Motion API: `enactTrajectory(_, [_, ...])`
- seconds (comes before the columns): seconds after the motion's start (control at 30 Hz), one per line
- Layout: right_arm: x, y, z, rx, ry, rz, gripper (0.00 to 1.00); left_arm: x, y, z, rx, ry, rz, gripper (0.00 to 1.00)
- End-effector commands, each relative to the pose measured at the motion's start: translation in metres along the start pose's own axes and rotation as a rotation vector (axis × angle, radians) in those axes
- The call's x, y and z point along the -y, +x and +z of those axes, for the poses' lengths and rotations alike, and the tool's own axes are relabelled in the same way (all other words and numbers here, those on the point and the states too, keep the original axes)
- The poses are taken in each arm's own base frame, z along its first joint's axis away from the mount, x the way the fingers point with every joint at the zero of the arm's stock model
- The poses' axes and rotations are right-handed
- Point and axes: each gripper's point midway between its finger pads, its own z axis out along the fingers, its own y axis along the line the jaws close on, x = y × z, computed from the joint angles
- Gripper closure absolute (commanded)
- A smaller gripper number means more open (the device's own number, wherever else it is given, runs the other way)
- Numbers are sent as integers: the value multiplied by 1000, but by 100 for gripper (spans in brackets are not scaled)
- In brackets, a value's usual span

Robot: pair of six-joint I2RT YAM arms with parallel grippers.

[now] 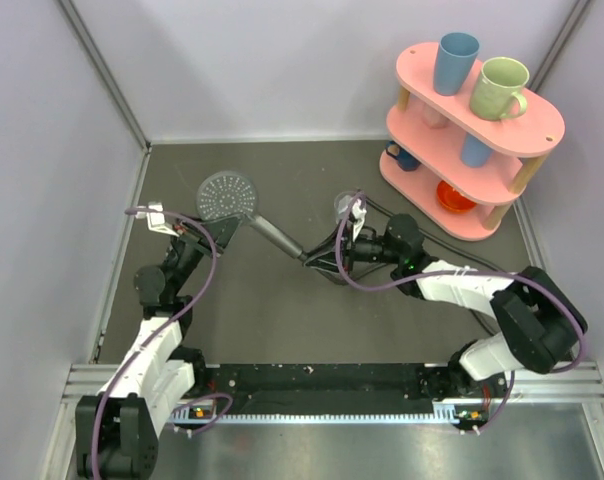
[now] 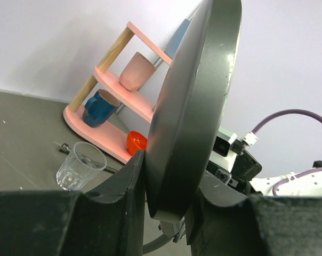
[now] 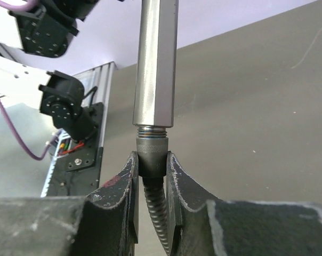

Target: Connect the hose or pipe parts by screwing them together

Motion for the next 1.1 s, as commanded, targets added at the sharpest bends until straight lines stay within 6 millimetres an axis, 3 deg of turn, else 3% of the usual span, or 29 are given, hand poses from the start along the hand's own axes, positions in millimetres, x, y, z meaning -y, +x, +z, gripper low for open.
enactTrajectory(0.0, [-32,-77,5,221,-183,-160,100,28,44,-15,-193,145,-105,100])
enactTrajectory(0.5, [-43,-77,2,197,-374,19,100,38,46,-19,-151,263,-35,100])
enactTrajectory(0.8, [-29,-77,-1,212,-354,85,100,34,46,-18,-134,279,-59,100])
enactTrajectory(0.9, [-28,-73,-2,198,-357,82,100,22,45,-13,-123,231,-88,100])
enactTrajectory(1.07, [-16,-59,0,171,-295,122,88,-1,43,-8,-81,133,-106,100])
